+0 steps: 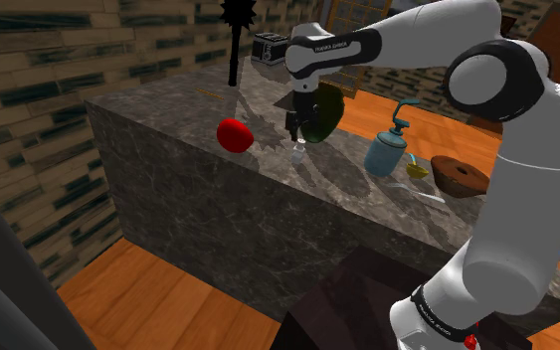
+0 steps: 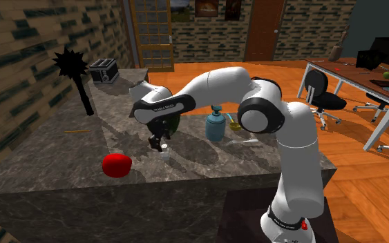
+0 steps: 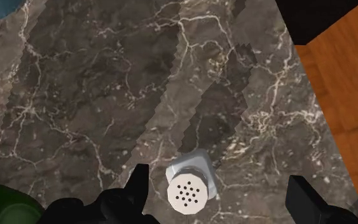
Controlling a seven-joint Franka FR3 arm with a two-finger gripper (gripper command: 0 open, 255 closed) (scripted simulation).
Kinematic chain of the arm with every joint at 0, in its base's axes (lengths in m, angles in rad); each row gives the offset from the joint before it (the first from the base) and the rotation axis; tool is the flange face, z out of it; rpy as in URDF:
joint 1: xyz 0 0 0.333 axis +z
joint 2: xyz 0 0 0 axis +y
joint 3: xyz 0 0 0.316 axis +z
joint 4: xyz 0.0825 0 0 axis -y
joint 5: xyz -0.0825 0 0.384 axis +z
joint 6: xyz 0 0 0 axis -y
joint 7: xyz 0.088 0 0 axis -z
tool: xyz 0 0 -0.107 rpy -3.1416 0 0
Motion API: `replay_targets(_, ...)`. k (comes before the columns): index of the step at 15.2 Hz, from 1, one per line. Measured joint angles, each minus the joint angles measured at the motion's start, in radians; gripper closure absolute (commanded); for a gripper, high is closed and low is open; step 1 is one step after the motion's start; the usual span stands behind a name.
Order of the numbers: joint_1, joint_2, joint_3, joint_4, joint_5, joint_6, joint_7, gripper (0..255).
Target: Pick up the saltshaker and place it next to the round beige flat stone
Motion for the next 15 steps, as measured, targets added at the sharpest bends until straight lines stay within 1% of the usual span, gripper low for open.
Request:
replay_targets(2,-0.007,0.087,-0.002,0.091,0.001,-0.014,-0.006,0)
replay_targets(4,-0.014,0.186,-0.003,0.210,0.004,-0.043,-0.011,0)
replay_targets(5,-0.014,0.203,-0.002,0.220,0.005,-0.040,-0.011,0)
replay_targets(12,-0.018,0.210,-0.004,0.144,0.003,0.043,-0.009,0)
replay_targets(15,-0.019,0.210,-0.004,0.133,0.002,0.054,-0.010,0)
